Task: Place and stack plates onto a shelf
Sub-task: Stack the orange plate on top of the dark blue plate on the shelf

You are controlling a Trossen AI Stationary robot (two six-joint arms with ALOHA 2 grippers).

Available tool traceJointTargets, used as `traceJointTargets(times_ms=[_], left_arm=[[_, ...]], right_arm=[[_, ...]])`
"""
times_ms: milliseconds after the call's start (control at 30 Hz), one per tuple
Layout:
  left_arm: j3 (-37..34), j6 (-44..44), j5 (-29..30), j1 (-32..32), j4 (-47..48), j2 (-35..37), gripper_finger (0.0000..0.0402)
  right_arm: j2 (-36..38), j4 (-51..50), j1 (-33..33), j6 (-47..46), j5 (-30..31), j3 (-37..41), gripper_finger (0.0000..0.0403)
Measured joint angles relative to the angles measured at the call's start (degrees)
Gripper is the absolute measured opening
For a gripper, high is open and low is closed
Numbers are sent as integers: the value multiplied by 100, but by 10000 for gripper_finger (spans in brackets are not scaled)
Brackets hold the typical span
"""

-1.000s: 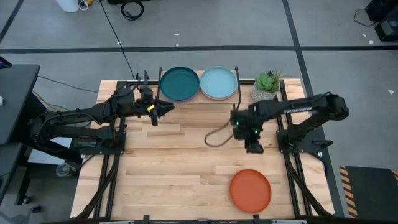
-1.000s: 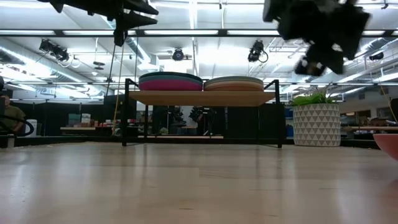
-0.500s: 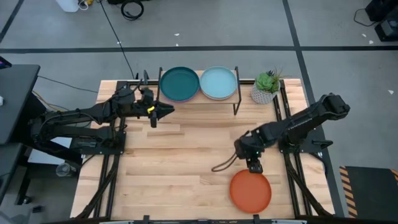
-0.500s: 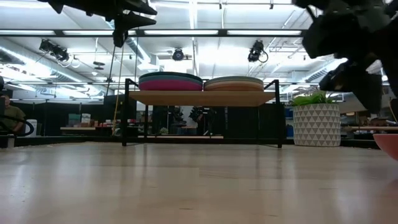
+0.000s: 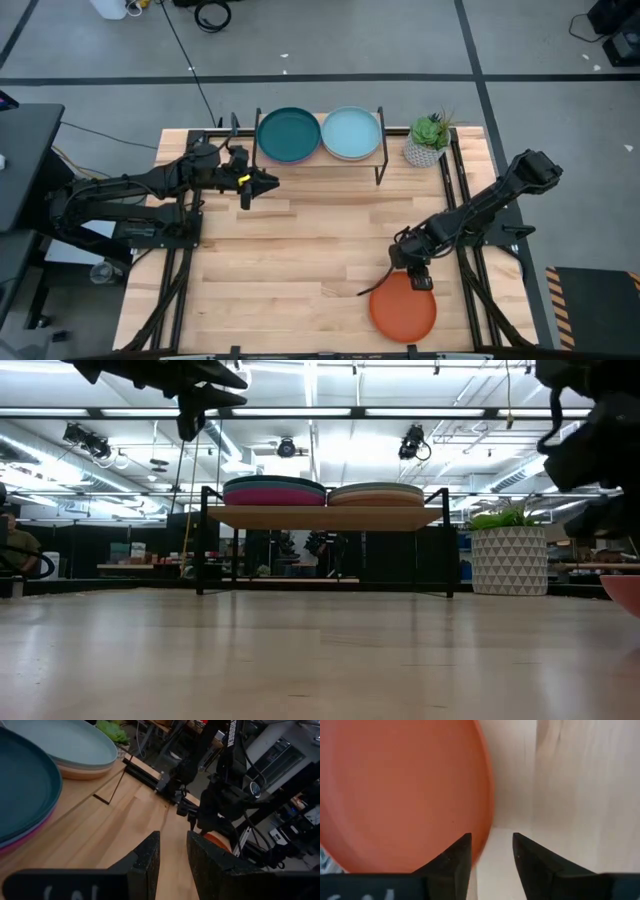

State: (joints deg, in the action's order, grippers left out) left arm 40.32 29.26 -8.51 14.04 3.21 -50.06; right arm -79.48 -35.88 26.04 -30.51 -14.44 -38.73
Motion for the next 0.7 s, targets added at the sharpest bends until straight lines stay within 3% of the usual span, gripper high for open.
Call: traceJointTargets(times_ms=[300,500,700], left_arm=[[0,-59,0,-2,118,-1,102],[0,62,2,0,84,0,102],[-3,560,4,157,-1133,42,102]], right_arm=[[0,350,62,-88,-107,300,84],[0,375,9,-289,-489,390,18],[147,185,-203,-380,-758,392,22]])
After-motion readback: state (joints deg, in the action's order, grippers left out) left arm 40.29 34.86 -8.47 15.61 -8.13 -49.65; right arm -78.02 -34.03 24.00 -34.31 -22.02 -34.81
